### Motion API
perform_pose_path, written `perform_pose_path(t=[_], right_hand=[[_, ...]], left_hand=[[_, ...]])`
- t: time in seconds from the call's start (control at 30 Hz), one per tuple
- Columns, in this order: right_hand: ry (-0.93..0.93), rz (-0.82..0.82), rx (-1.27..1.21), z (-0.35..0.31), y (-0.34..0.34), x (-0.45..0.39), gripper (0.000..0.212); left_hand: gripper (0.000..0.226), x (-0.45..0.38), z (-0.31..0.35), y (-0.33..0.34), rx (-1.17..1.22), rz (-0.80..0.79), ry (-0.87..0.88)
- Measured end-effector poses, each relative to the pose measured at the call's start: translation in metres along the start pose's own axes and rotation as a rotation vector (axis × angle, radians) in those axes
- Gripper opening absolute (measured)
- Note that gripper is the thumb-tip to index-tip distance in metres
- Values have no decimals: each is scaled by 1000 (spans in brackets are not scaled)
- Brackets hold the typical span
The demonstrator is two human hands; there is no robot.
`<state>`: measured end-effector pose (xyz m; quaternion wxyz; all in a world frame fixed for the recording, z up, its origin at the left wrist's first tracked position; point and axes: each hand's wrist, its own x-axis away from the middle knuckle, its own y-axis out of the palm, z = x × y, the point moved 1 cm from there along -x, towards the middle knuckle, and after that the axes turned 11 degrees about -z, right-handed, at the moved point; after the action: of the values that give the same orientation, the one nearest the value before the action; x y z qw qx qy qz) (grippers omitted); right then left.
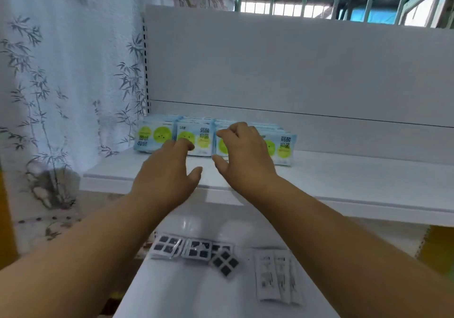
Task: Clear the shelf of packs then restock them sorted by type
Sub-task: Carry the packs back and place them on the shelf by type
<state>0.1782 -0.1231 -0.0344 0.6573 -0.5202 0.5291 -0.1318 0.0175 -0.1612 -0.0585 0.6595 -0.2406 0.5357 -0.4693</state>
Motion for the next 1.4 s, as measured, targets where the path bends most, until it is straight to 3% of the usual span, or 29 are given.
perform_pose_path(t=[0.27, 0.53, 0.73, 0.93, 1.2, 1.4], right_hand=[[-211, -146, -290, -180, 62, 47, 51], [-552, -632, -466, -298, 227, 146, 49], [-623, -1018, -522, -327, 351, 265, 50], [-555, -1316, -452, -325, 497, 407, 49], [-373, -1470, -433, -312, 692, 566, 43], [-335, -1527, -365, -295, 824, 655, 43]], left_hand=[[41, 170, -124, -63, -142, 57, -247], [31, 377, -212, -3, -191, -33, -801], [32, 504, -229, 102, -24, -171, -1181], [34, 627, -276, 246, 147, -259, -1340], [32, 757, -339, 446, 321, -300, -1519], [35, 837, -380, 572, 401, -280, -1659]])
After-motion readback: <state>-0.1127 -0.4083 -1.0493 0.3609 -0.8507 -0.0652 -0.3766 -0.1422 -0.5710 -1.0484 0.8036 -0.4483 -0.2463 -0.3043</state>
